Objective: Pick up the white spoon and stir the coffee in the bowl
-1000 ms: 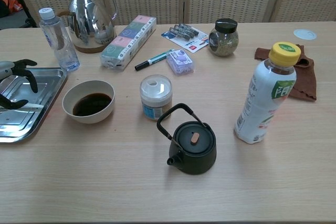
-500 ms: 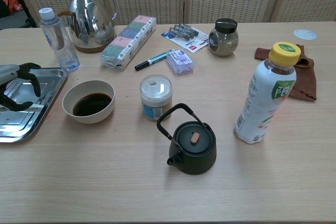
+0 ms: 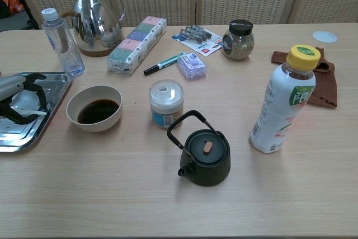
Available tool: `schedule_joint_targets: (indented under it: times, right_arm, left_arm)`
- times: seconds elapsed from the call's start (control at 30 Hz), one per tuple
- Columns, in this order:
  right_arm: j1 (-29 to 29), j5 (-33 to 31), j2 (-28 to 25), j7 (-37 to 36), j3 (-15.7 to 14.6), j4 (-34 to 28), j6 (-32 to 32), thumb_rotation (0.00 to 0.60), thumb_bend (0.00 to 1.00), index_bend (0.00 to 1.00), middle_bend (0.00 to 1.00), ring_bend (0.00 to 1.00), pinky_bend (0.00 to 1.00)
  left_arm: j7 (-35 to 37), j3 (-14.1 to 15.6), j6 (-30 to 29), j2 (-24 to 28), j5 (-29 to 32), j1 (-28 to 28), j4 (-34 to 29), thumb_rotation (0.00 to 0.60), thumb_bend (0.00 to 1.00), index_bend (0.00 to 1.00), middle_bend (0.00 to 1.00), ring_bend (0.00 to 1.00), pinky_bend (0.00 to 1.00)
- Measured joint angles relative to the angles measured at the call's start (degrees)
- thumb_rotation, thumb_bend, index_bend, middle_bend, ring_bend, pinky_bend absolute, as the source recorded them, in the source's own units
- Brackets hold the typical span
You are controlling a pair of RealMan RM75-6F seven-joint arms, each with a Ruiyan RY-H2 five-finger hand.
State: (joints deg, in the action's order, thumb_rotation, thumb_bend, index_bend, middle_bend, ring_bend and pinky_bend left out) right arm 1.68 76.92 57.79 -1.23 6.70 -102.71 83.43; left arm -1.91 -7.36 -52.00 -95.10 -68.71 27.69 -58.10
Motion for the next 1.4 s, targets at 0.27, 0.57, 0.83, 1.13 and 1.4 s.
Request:
schedule_joint_targets:
  times: [0.27,0.57,0.83,1.13,1.4]
  right_arm:
    - [0.1,-0.1,0.0,0.0,-0.1,0.0,-0.3,0.6,0.0,0.0,0.0,0.0,0.0]
    - [0.2,-0.3,0.0,-0.1,-0.1,0.0,-0.6,0.6,0.0,0.0,0.0,0.0,0.0]
    - [0.3,-0.3,-0.2,-0.6,-0.1,-0.1,-0.7,0.6,0.0,0.0,0.0,0.0,0.0]
    - [0.3,-0.3,-0.3,-1.0,-0.2,-0.1,-0.8,0.6,0.0,0.0,0.0,0.0,0.0]
    - [0.3,-0.2,-0.3,-0.8,-0.3,-0.2,-0.8,0.6,0.0,0.0,0.0,0.0,0.0]
  left_arm:
    - [0.8,0.2,-0.1,-1.3,-0.5,0.1,2.3,0.6,0.39,0.5,0.0,0.0,0.0]
    - [2.2,0.4,0.0,-3.1,-1.2,0.2,5.0,0.6,0.39,0.52,0.0,0.0,0.0]
    - [3.6,0.5,-0.1,-4.2,-1.8,0.2,6.6,0.6,0.4,0.55,0.0,0.0,0.0]
    - [6.1,0.3,-2.3,-5.3,-2.9,-0.5,8.4,0.6,0.44,0.62,0.0,0.0,0.0]
    - [6.9,0.5,-3.8,-4.7,-4.2,-1.0,8.0,0.6,0.44,0.63,0.0,0.0,0.0]
